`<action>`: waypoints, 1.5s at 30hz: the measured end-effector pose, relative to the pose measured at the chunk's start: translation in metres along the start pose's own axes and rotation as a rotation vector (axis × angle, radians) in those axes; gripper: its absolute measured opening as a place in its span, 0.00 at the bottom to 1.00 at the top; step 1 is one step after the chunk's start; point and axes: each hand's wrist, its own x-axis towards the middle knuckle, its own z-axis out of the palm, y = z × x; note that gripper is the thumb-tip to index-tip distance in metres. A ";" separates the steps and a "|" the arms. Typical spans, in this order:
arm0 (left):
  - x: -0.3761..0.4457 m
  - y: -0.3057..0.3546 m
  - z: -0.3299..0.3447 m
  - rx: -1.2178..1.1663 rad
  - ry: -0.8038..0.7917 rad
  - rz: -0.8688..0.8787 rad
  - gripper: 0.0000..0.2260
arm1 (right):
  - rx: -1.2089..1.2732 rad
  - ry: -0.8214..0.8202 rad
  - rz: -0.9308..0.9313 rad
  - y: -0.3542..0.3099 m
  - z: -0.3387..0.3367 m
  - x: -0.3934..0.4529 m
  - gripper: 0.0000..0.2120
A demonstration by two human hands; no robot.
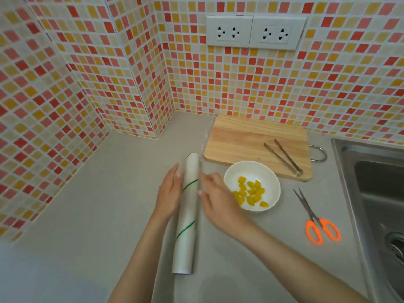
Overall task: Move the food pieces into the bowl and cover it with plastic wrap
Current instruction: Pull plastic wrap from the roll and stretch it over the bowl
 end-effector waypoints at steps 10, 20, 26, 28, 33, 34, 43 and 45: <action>-0.031 -0.028 0.011 0.229 -0.184 -0.113 0.22 | 0.741 0.159 0.738 -0.001 0.059 0.011 0.11; -0.022 -0.002 0.004 -0.343 -0.079 0.036 0.21 | 0.902 0.469 0.697 -0.021 0.034 0.038 0.09; -0.010 0.006 0.003 -0.382 -0.075 0.096 0.20 | 0.922 0.450 0.624 -0.018 0.026 0.037 0.07; -0.007 0.010 0.004 -0.418 -0.069 0.096 0.20 | 0.935 0.460 0.586 -0.018 0.024 0.033 0.05; -0.004 0.018 0.010 -0.446 -0.109 0.101 0.20 | 0.760 0.520 0.562 -0.016 0.019 0.032 0.07; -0.002 0.020 0.010 -0.442 -0.115 0.111 0.20 | 0.677 0.513 0.541 -0.015 0.017 0.033 0.07; 0.002 0.030 0.020 -0.483 -0.174 0.126 0.19 | 0.750 0.297 0.572 -0.006 -0.011 0.038 0.13; 0.002 0.031 0.021 -0.521 -0.176 0.101 0.18 | 0.938 0.278 0.574 -0.005 -0.018 0.035 0.16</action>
